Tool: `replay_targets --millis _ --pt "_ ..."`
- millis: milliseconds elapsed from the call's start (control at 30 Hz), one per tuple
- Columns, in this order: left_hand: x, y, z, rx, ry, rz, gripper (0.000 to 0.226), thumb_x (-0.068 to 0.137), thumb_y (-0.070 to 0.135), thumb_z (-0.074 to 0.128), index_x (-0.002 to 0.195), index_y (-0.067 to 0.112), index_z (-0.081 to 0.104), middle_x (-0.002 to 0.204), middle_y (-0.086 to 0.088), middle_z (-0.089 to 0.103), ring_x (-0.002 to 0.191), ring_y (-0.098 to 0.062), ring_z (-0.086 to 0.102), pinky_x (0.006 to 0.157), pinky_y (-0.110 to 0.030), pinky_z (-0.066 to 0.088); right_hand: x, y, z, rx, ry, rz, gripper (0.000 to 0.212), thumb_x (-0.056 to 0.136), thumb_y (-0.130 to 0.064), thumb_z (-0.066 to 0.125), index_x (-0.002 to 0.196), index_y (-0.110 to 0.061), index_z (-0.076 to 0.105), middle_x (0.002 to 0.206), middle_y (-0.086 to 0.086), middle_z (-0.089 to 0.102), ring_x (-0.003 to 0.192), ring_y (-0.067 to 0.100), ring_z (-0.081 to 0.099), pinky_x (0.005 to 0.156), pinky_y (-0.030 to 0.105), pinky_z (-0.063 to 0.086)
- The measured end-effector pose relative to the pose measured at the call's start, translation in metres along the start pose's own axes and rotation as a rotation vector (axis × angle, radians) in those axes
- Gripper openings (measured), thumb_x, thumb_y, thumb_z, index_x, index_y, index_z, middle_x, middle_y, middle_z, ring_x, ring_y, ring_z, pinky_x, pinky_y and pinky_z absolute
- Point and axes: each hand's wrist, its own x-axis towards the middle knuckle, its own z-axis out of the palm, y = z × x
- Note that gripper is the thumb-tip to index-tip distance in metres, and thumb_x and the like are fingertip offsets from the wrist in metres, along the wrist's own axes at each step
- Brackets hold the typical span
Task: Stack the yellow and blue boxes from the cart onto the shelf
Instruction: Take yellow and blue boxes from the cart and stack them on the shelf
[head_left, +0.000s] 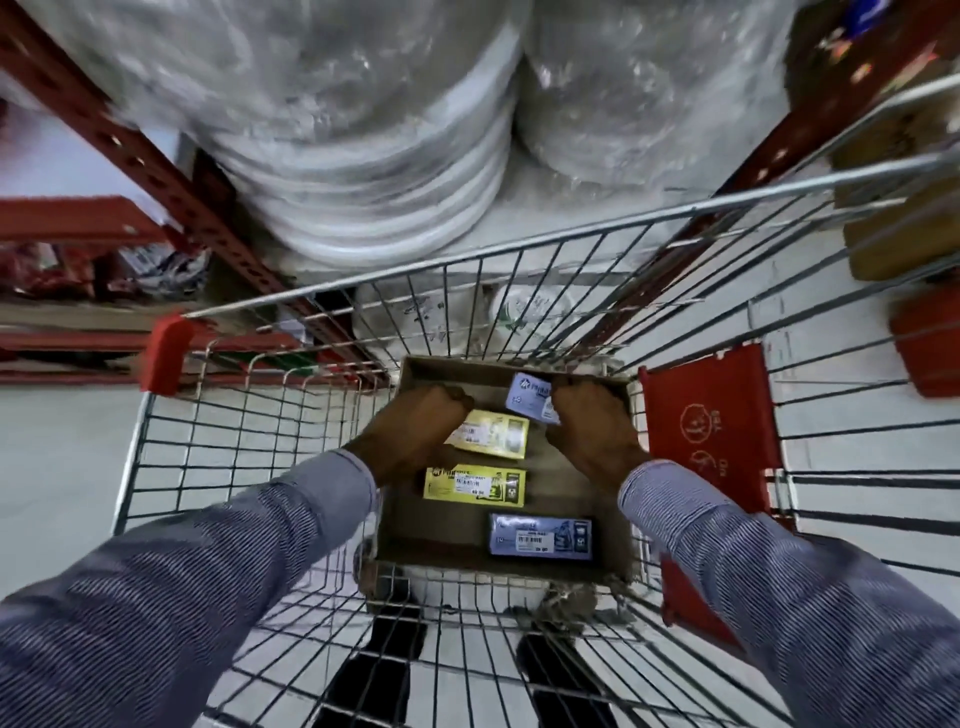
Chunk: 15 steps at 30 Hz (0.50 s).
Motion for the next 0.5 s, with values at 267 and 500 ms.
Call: replay_targets --millis 267,500 --pt "-0.134 0.028 -0.167 0.034 0.29 0.011 0.049 0.069 0.053 0.07 0.113 0.031 0.061 0.108 0.007 0.07 0.098 -0.017 0.066 0.079 -0.034 0.053 -0.077 -0.042 -0.183 0.079 0.25 -0.147 0.032 0.072 -0.037 0.073 0.091 -0.014 0.062 0.093 0.011 0.071 0.09 0.032 0.065 0.064 0.032 0.047" --pt "-0.261 0.07 -0.313 0.183 0.621 -0.079 0.047 0.06 0.05 0.07 0.105 0.037 0.061 0.092 0.012 0.072 0.076 -0.009 0.067 0.062 -0.031 0.057 -0.161 -0.084 -0.367 0.024 0.557 -0.223 0.048 0.052 -0.045 0.073 0.095 -0.024 0.065 0.082 0.001 0.071 0.075 0.024 0.064 0.056 0.031 0.05"
